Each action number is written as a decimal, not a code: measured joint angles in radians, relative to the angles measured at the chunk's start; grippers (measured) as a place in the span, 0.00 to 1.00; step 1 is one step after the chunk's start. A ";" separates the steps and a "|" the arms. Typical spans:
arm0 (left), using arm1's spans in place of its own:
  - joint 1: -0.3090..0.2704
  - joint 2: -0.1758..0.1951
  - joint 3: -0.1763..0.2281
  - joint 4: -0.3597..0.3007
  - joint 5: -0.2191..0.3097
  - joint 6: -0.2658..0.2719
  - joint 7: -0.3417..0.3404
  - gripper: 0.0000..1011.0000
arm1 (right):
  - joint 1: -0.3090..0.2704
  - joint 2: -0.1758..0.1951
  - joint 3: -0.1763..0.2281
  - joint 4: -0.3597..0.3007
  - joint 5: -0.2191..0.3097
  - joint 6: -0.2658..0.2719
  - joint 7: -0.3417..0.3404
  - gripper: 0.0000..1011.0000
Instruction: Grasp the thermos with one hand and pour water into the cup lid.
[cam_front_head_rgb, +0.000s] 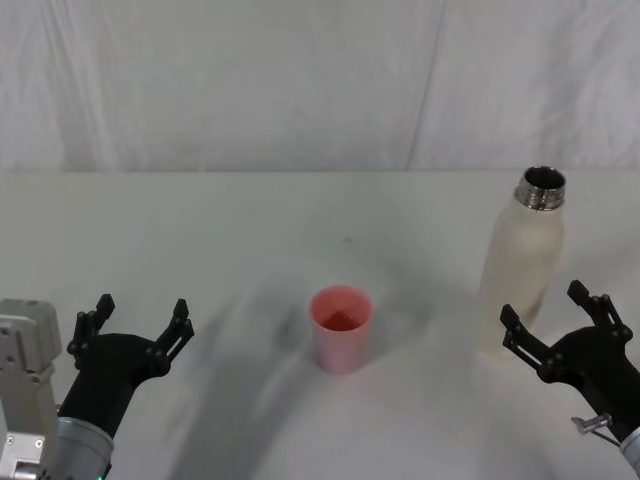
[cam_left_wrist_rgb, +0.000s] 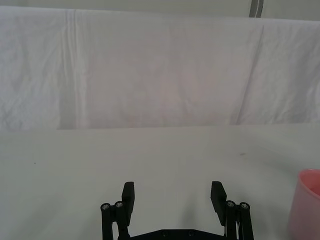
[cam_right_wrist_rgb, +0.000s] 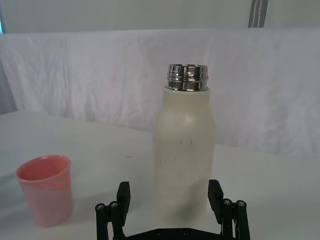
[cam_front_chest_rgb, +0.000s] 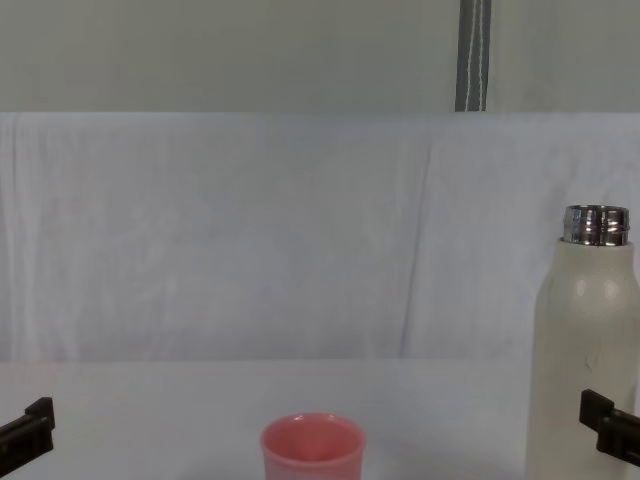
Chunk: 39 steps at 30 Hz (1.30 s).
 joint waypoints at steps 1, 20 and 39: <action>0.000 0.000 0.000 0.000 0.000 0.000 0.000 0.99 | 0.000 0.000 0.000 0.000 0.000 0.000 0.000 0.99; 0.000 0.000 0.000 0.000 0.000 0.000 0.000 0.99 | -0.026 -0.018 0.010 -0.017 -0.042 0.054 -0.020 0.99; 0.000 0.000 0.000 0.000 0.000 0.000 0.000 0.99 | -0.026 -0.018 0.010 -0.018 -0.039 0.060 -0.020 0.99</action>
